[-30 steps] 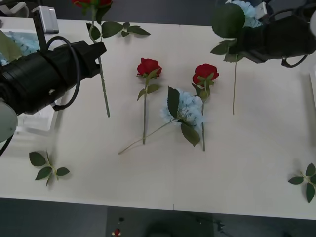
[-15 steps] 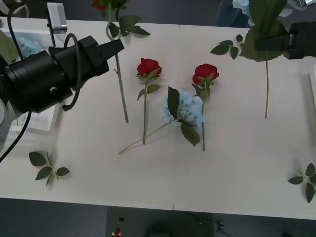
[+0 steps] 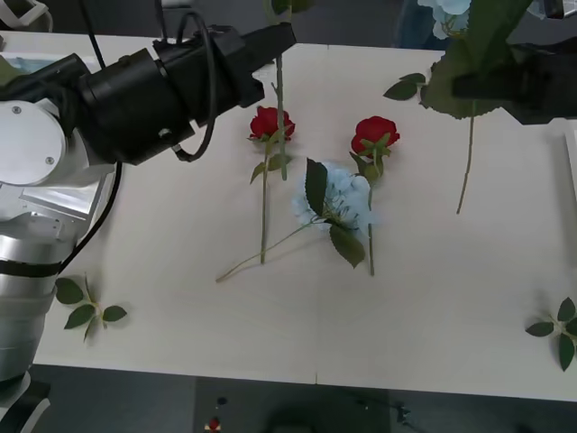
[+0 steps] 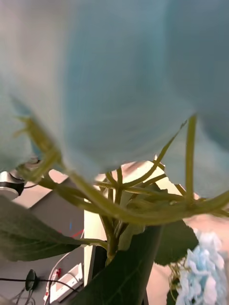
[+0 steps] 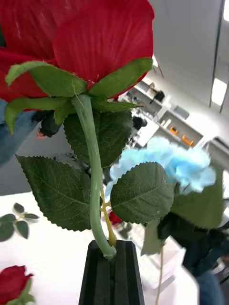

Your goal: Put the red flowers into the right box and the blue flowers into the left box

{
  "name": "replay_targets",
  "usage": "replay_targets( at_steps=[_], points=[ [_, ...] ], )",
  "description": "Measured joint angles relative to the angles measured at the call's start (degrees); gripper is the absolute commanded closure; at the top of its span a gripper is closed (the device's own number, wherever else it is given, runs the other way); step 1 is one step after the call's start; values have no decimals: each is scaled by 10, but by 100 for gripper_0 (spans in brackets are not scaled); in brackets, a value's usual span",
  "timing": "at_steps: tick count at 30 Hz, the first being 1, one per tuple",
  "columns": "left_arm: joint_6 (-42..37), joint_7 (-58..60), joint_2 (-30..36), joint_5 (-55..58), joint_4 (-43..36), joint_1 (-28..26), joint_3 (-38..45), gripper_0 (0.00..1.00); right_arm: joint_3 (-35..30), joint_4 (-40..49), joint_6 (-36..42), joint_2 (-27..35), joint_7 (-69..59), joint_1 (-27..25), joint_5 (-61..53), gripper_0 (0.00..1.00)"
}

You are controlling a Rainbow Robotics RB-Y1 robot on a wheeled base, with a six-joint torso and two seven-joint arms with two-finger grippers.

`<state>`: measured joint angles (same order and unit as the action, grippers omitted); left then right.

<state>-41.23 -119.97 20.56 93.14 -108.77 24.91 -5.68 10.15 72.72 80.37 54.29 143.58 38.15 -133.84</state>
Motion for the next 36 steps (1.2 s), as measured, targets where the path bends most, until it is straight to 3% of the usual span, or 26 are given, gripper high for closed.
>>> replay_targets(
  at_steps=[5,11,16,24,30,35,36],
  points=[
    [-24,-115,23,-6,5,0,-17,100,0,-1,-8,-7,3,0,22,100],
    [-37,-236,33,30,16,-2,-17,100,0,-6,-90,-7,-72,0,180,100],
    [-37,-261,33,75,16,-6,-17,100,12,-12,-118,-7,-152,4,263,100],
    [-37,-310,33,177,16,-6,-17,100,19,-37,-68,-7,-140,24,220,100],
    [-37,-310,33,202,16,-6,-17,100,-14,-37,-52,-6,14,18,290,100],
    [-37,-310,33,202,17,-6,-17,100,-12,-37,-43,-5,10,18,371,100],
    [-37,-310,33,202,17,-6,-17,100,-11,-37,-38,-5,10,18,380,94]
  ],
)
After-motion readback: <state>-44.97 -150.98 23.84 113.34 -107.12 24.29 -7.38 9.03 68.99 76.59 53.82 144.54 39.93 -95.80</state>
